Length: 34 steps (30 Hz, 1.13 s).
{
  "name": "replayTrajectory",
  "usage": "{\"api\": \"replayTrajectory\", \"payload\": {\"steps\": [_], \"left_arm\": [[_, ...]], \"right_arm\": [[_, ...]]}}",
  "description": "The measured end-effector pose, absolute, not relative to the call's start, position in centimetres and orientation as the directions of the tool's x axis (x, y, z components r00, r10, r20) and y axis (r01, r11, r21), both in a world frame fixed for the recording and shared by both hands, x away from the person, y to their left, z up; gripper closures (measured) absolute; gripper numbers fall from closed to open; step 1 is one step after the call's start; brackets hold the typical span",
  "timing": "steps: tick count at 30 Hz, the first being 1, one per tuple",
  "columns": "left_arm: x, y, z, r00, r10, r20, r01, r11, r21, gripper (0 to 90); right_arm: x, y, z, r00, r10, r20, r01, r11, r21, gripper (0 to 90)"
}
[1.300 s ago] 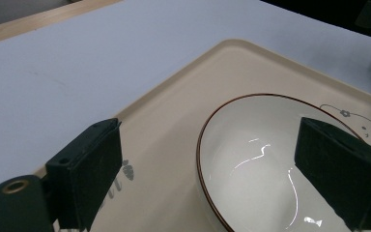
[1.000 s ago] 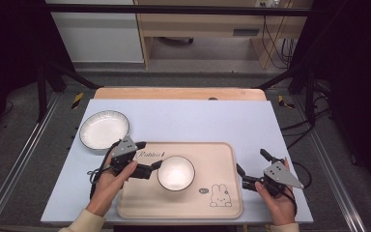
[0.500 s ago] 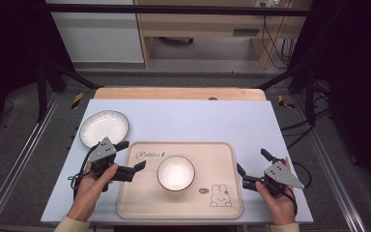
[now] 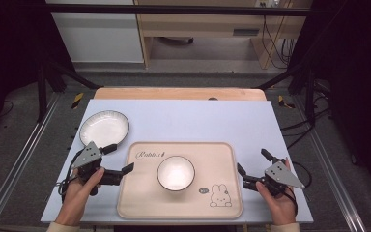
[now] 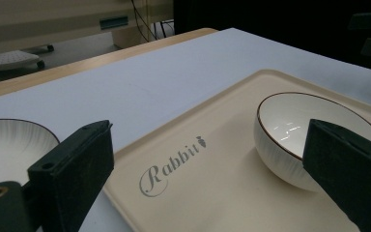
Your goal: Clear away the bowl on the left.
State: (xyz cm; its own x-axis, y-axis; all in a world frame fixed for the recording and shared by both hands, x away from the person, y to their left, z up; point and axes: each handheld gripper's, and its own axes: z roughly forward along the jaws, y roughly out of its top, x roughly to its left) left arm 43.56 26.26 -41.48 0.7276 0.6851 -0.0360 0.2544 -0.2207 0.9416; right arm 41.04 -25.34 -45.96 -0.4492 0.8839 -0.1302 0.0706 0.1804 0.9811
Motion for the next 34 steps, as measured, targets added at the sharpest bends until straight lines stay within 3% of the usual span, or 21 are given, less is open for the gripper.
{"api": "replayTrajectory", "payload": {"steps": [19, 26, 34], "left_arm": [[42.8, 30.0, -42.7, 0.669, 0.741, -0.055, 0.227, -0.133, 0.965, 4.2], [42.4, 31.9, -43.5, 0.650, 0.760, -0.023, 0.188, -0.132, 0.973, 3.7], [42.4, 33.6, -44.6, 0.596, 0.797, -0.099, 0.228, -0.050, 0.972, 3.7]], "right_arm": [[41.0, -25.3, -46.0, -0.450, 0.884, -0.130, 0.072, 0.181, 0.981, 4.1], [41.1, -25.3, -46.0, -0.451, 0.882, -0.134, 0.067, 0.183, 0.981, 4.1], [41.1, -25.4, -45.9, -0.451, 0.882, -0.134, 0.065, 0.182, 0.981, 4.1]]}}
